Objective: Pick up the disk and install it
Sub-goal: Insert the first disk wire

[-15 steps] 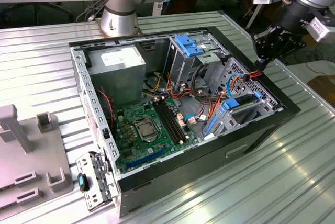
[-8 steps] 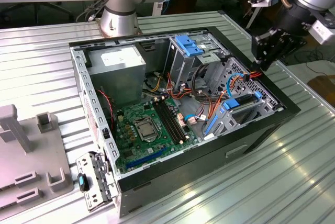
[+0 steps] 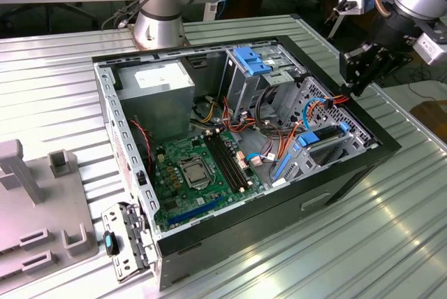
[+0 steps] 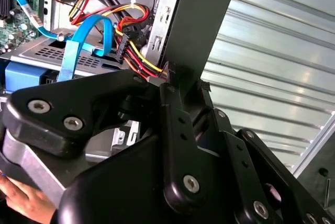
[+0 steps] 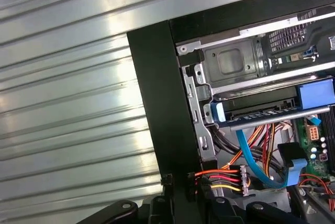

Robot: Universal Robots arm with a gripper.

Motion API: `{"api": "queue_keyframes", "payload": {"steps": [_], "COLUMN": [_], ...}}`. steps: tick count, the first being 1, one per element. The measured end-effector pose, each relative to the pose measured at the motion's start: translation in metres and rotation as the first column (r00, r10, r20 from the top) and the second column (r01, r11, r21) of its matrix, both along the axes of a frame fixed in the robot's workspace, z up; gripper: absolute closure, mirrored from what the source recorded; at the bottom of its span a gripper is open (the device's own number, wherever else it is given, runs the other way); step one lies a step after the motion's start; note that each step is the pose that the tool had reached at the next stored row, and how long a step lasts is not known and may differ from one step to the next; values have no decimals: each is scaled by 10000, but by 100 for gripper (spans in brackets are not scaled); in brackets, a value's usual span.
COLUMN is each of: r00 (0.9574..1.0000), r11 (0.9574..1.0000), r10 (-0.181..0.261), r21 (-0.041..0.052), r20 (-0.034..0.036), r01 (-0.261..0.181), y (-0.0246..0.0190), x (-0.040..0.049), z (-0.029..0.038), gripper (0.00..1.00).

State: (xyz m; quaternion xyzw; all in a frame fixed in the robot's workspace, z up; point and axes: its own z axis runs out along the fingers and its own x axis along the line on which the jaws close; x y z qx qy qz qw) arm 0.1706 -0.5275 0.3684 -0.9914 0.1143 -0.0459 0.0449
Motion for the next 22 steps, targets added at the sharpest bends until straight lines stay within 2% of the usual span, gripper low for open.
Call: {"api": "queue_keyframes", "payload": {"steps": [4,6,8,12,13,20,22], "r00": [10000,9999,9998,9997,9997,9996,9995], "r11": [10000,10000,10000,10000,10000,10000,10000], "r10": [-1,0,2,1,1,2,1], "r21": [1,-33,-77,-89,-92,-94,-94], "r20": [48,134,190,228,246,268,310], "r01": [1,1,0,1,1,1,2], "y": [-2,-2,-2,-4,-4,-5,-18], "x": [-86,-86,-85,-86,-86,-86,-86], "z": [-6,-18,-20,-22,-23,-26,-35], "gripper": [69,69,69,69,61,61,76]}}
